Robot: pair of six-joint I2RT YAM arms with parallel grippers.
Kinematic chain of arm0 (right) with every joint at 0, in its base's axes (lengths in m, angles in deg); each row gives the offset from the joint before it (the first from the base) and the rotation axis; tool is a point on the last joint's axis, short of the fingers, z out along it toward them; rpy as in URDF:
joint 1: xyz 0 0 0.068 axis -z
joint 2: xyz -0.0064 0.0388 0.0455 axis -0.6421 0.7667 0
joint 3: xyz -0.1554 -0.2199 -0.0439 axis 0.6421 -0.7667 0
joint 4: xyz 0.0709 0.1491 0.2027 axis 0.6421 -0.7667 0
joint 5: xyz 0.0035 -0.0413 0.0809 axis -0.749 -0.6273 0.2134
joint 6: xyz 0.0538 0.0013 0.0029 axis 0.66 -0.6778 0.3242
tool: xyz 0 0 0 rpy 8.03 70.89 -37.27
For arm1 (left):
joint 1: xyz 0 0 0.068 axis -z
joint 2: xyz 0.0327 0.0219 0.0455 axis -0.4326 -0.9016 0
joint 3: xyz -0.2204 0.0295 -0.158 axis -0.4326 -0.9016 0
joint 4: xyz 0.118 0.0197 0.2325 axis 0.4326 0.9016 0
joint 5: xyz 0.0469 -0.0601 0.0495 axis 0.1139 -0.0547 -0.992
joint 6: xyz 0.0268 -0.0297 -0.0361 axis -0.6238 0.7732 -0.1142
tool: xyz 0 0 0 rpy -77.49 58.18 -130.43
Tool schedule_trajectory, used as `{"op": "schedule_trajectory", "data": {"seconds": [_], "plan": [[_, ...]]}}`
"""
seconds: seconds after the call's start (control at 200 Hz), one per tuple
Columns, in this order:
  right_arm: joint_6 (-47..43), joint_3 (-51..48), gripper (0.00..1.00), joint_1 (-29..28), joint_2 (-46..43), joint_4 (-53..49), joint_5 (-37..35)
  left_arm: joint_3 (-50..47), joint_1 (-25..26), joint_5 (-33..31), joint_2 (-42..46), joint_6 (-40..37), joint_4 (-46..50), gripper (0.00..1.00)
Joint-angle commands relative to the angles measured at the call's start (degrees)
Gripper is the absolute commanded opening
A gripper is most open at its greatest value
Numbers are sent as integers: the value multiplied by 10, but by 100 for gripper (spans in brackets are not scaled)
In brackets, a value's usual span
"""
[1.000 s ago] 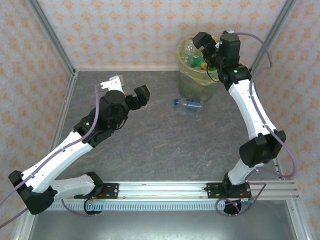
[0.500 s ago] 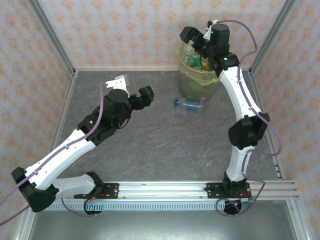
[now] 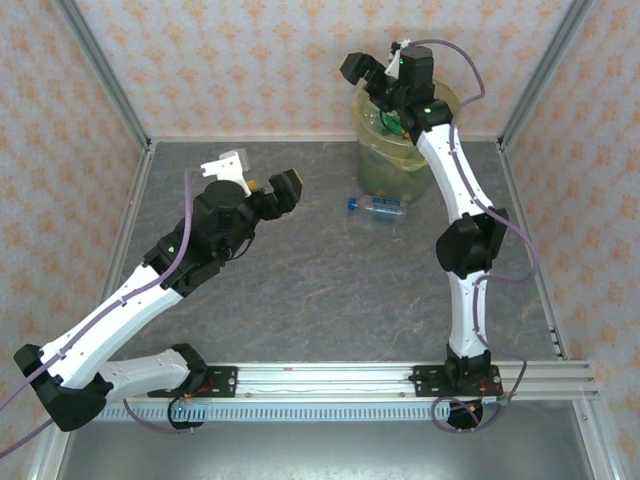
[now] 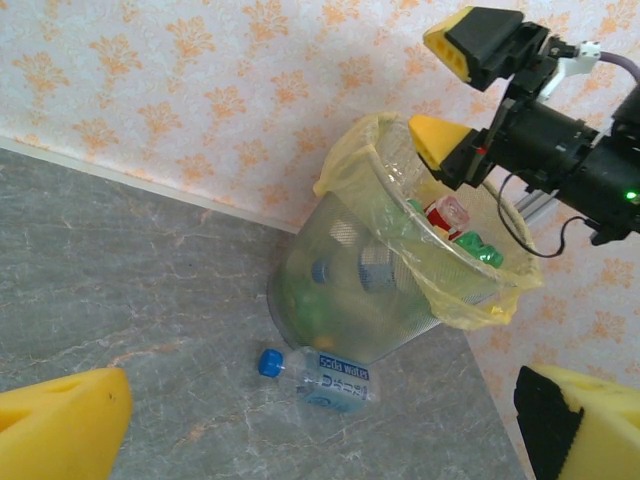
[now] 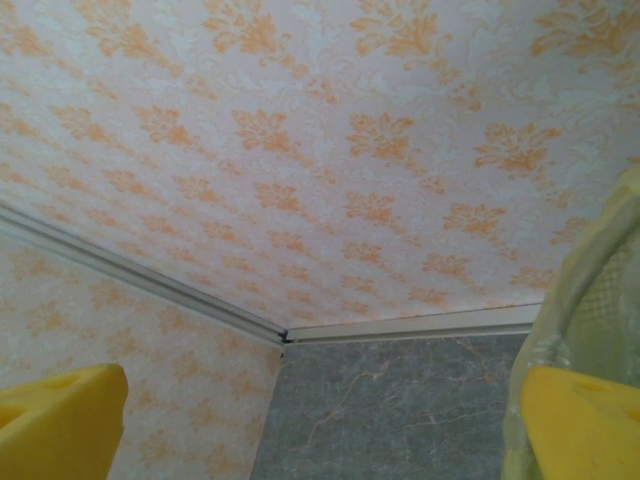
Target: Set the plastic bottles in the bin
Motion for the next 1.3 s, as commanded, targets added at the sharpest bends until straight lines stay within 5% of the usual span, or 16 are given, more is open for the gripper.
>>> {"op": "schedule_trajectory", "data": {"seconds": [0.0, 0.295, 0.791, 1.291], "plan": [[-5, 21, 100, 2, 15, -24, -74, 3, -4, -13, 7, 4, 11, 99], [16, 17, 100, 30, 15, -74, -117, -4, -3, -16, 8, 2, 8, 99], [-17, 18, 100, 27, -3, -9, -33, -17, -3, -15, 17, 3, 7, 99], [0, 30, 100, 25, 56, -28, -42, -17, -4, -14, 19, 4, 14, 99]]}}
